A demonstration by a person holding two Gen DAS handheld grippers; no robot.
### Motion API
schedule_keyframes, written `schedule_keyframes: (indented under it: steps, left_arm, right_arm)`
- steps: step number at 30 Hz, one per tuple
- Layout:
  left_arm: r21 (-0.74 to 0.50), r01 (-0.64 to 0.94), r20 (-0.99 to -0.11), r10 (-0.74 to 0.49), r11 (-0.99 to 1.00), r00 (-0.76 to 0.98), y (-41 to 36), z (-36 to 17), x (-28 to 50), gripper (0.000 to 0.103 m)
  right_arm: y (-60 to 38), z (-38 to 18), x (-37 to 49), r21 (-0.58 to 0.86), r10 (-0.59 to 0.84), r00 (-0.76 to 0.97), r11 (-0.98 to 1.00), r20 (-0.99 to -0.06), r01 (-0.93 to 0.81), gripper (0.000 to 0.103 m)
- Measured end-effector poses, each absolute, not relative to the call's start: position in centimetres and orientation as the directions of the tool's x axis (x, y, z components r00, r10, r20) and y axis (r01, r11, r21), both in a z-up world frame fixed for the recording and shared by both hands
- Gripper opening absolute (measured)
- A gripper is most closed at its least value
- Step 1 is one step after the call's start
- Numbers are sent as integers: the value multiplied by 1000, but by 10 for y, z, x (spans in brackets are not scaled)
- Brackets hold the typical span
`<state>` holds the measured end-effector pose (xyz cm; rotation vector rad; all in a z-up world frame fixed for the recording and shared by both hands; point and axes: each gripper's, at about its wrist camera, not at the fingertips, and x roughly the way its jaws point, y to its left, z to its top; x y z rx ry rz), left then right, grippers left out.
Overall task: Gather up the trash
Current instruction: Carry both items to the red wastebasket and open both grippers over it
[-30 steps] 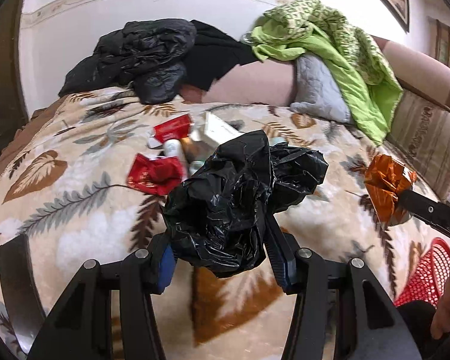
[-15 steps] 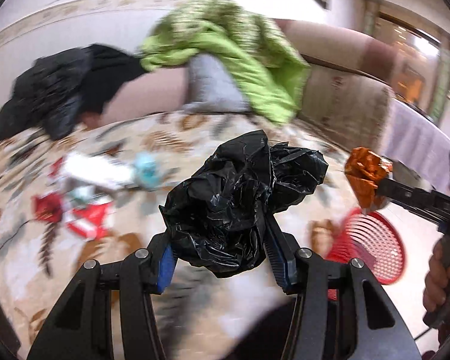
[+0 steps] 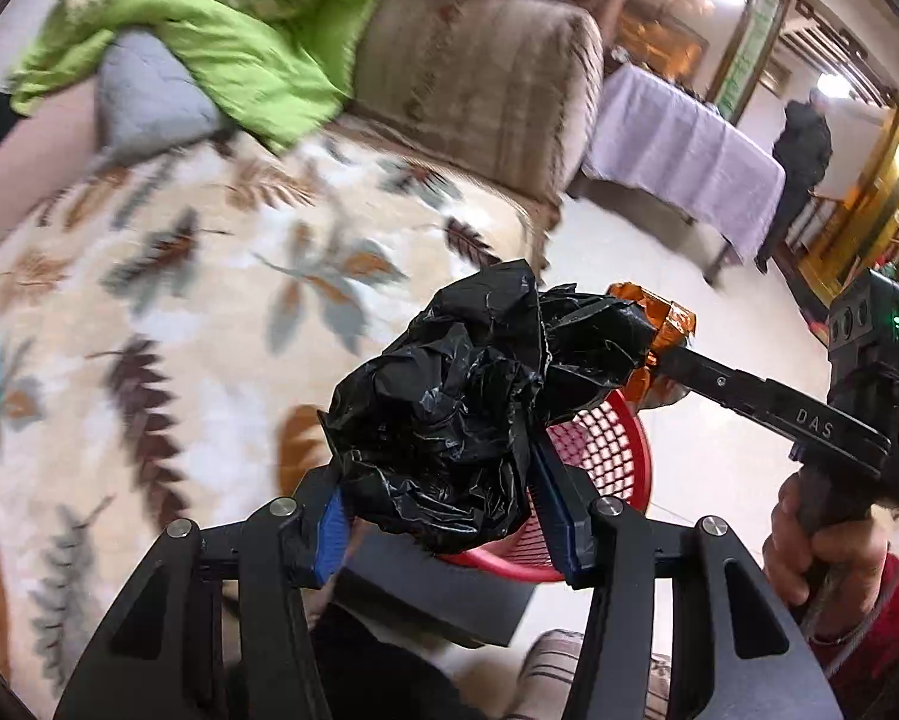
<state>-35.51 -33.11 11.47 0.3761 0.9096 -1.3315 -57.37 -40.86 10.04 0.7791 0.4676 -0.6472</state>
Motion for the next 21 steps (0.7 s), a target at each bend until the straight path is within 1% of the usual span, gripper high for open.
schedule_keyframes:
  steps: [3, 5, 6, 7, 8, 10, 15, 19, 21]
  left_arm:
    - [-278, 935, -760, -645, 221, -73, -351, 106, -364, 52]
    - [-290, 934, -771, -630, 210, -98, -363, 101, -369, 61]
    - [-298, 933, -775, -621, 203, -112, -367, 98, -371, 69]
    - [-300, 931, -777, -619, 206, -113, -370, 97, -371, 72]
    - [-302, 930, -775, -622, 211, -111, -369, 97, -370, 72]
    - [-303, 929, -768, -631, 211, -108, -364, 99, -366, 72]
    - [-258, 922, -749, -663, 289, -1, -330, 107, -346, 73]
    - [-220, 896, -729, -676, 385, 112, -287, 115, -320, 75]
    - [-202, 879, -721, -673, 431, 163, -265, 118, -307, 75]
  right_arm:
    - [-417, 93, -577, 501, -353, 707, 518, -613, 693, 37]
    - [-421, 89, -579, 499, -353, 697, 506, -624, 703, 40]
    - [-423, 87, -579, 497, -351, 690, 500, -633, 710, 49]
    - [-424, 86, -581, 498, -353, 690, 497, -632, 711, 53]
    - [-424, 87, -582, 499, -359, 690, 495, -628, 711, 55]
    - [-425, 90, -582, 486, -377, 684, 498, -625, 718, 55]
    - [-416, 100, -565, 476, -370, 707, 544, -602, 690, 55]
    - [-397, 108, -532, 466, -325, 741, 613, -588, 638, 56]
    - [-384, 110, -510, 453, -293, 755, 654, -587, 606, 58]
